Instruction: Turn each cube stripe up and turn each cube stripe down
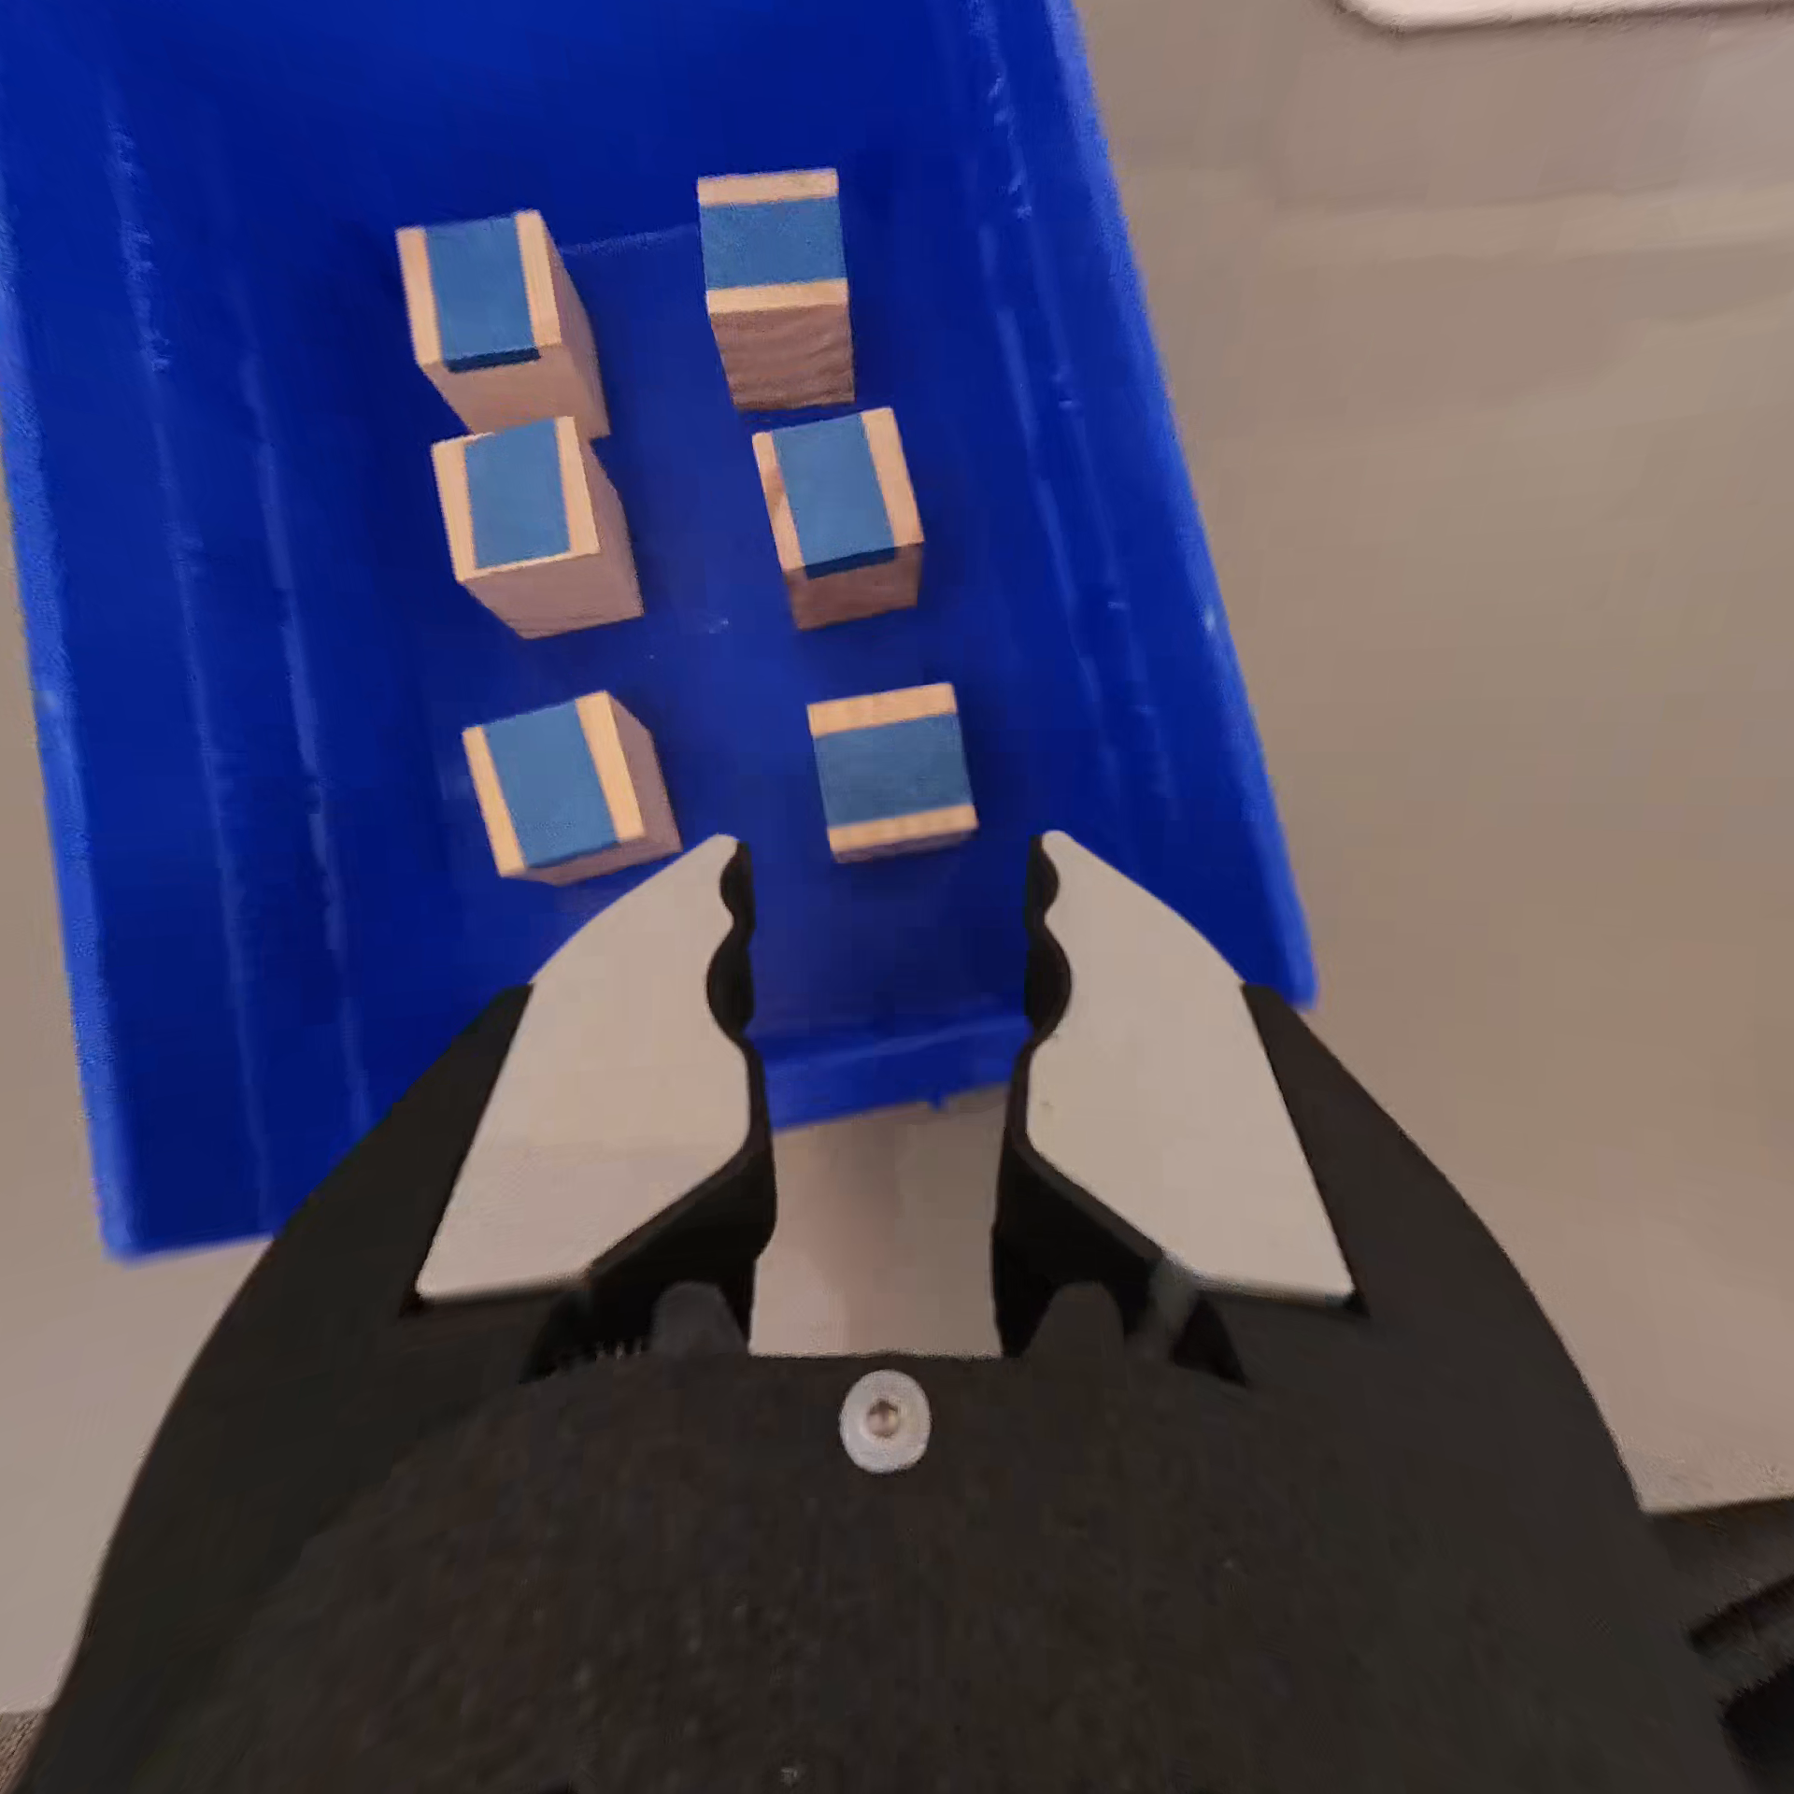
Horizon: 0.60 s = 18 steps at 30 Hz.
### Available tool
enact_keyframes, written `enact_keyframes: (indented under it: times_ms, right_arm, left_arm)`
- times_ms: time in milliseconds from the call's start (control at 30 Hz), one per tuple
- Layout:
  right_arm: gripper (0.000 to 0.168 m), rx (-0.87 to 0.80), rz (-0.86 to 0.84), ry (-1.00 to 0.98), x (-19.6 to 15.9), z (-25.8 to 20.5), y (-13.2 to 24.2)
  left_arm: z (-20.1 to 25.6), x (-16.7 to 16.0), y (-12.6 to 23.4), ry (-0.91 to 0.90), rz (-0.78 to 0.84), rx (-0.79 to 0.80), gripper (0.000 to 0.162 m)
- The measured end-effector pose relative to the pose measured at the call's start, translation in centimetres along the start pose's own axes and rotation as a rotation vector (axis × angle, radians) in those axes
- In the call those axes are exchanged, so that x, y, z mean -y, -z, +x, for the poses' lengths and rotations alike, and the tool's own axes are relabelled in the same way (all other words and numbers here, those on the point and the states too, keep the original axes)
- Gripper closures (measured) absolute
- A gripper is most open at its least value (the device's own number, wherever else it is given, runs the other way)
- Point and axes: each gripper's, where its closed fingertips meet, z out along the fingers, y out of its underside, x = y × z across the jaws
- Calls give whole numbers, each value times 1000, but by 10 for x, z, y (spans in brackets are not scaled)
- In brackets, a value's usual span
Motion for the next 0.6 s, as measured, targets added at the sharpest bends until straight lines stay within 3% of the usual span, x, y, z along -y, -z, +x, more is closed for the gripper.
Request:
enact_keyframes:
  times_ms: [133, 233, 333, 467, 600]
  right_arm:
    - [119, -8, 8, 18, 2, 1, 4]
    - [119, 3, 5, 0, 1, 2, 4]
    - [119, 12, -2, -6, 0, 2, 5]
    - [121, 7, -5, 6, 0, 2, 5]
    - [122, 0, -4, 8, 0, 4, 5]
  left_arm:
    - [9, 0, -43, 48, -176, -91, 105]
    - [7, -12, -65, 35, -286, -35, 91]
    - [3, -26, -77, 33, -361, -5, 104]
    - [-5, -22, -67, 62, -320, -14, 112]
    - [-24, -3, -29, 98, -200, 2, 116]
